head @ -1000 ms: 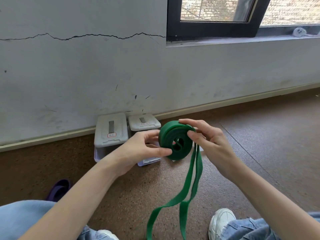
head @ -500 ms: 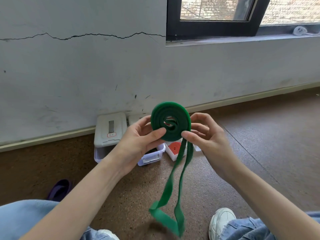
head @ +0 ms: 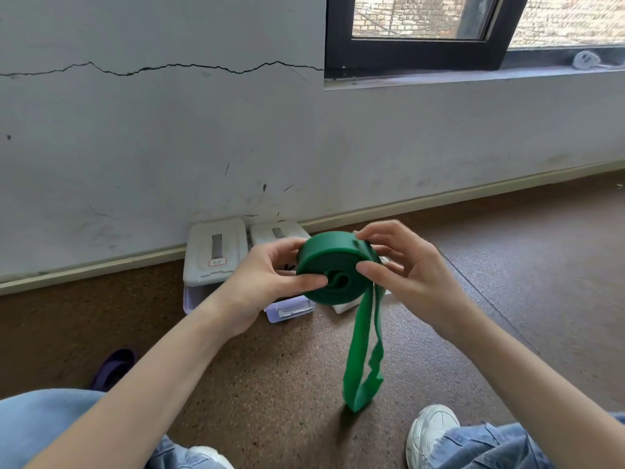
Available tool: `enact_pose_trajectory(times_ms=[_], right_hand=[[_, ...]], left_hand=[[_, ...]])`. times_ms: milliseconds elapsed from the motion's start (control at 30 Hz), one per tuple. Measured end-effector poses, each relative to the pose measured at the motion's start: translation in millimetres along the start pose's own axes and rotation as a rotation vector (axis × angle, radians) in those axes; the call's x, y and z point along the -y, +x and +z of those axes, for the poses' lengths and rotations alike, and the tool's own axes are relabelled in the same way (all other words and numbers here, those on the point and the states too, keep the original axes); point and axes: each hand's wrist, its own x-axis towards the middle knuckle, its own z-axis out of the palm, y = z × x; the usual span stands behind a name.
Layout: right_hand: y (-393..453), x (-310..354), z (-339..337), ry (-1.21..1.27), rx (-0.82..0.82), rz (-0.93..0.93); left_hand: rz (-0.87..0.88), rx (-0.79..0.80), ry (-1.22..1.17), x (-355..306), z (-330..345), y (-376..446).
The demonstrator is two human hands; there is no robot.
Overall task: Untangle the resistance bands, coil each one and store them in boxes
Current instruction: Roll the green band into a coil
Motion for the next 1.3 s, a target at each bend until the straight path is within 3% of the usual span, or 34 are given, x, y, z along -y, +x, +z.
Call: enact_pose_trajectory(times_ms=[100,200,333,467,667,767,867,1000,1100,1200,1300], right_hand=[[0,-4,2,0.214,-0.102,0.095],[-2,-9,9,0.263,-0.129,0.128],[-4,-11,13,0.252,-0.166,0.128],[-5,-9,4,0.166,-0.129,0.113],[-6,-7,8,-0.027,-0.010,0.073],[-3,-5,7,0.085,-0.046,0.087],[-1,-7,5,0.211,-0.130,0.121],[-3,-12,12,0.124,-0.134,0.138],[-5,-15,8,0.083,-0.134,0.140],[-4,-14,-1,0.032,-0.084,0.116],[-4,-12,0,-0.153,0.026,0.071]], left_hand=[[0.017,-0.041,-0.180,-3,0,3],[0.019,-0.095,-0.356,-1,1,8],[-0.042,-0.095,-0.403,11,12,6],[-0.059,-0.015,-0.033,10,4,3],[-0.049,0.076,0.142,6,1,0],[-0.013,0.021,0.052,4,-1,-1],[0.002,-0.066,-0.182,2,-4,3],[-0.034,-0.108,-0.358,7,-3,5],[-0.080,-0.078,-0.245,9,-3,3],[-0.080,0.000,0.095,5,-10,2],[-0.105,0.142,0.149,4,-9,-1]])
